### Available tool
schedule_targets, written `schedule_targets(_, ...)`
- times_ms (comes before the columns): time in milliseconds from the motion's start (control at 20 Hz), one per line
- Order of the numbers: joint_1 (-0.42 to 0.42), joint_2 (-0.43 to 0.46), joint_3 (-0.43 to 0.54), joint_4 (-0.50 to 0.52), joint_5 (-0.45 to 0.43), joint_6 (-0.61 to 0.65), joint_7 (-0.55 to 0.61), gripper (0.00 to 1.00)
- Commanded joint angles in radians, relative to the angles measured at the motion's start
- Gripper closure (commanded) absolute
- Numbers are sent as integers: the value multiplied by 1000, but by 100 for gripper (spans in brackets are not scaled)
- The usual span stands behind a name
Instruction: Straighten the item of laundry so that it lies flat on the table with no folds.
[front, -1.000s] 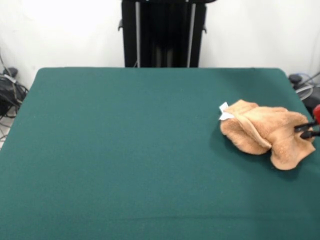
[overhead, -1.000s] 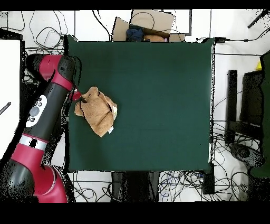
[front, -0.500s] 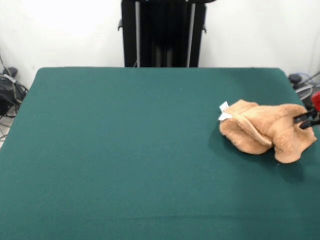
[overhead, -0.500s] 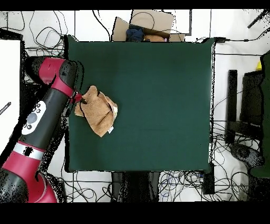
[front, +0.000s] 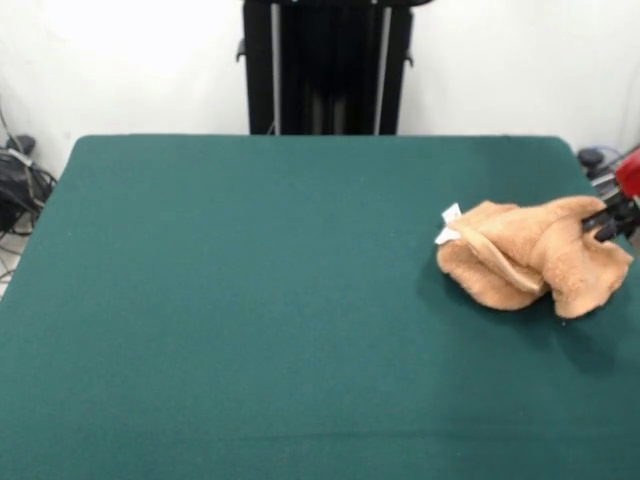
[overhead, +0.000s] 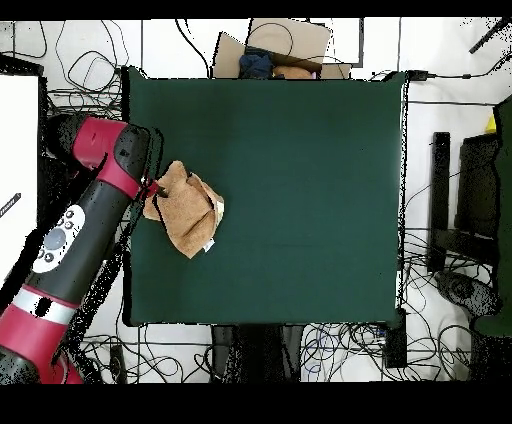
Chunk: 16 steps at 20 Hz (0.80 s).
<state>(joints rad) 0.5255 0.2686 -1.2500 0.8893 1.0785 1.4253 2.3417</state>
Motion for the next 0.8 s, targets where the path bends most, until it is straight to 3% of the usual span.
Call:
schedule_targets(50, 33, -140, 216, 194, -105, -194, -91, 100)
schedule_targets(800, -14, -389, 425, 386, -282, -361, -186, 100)
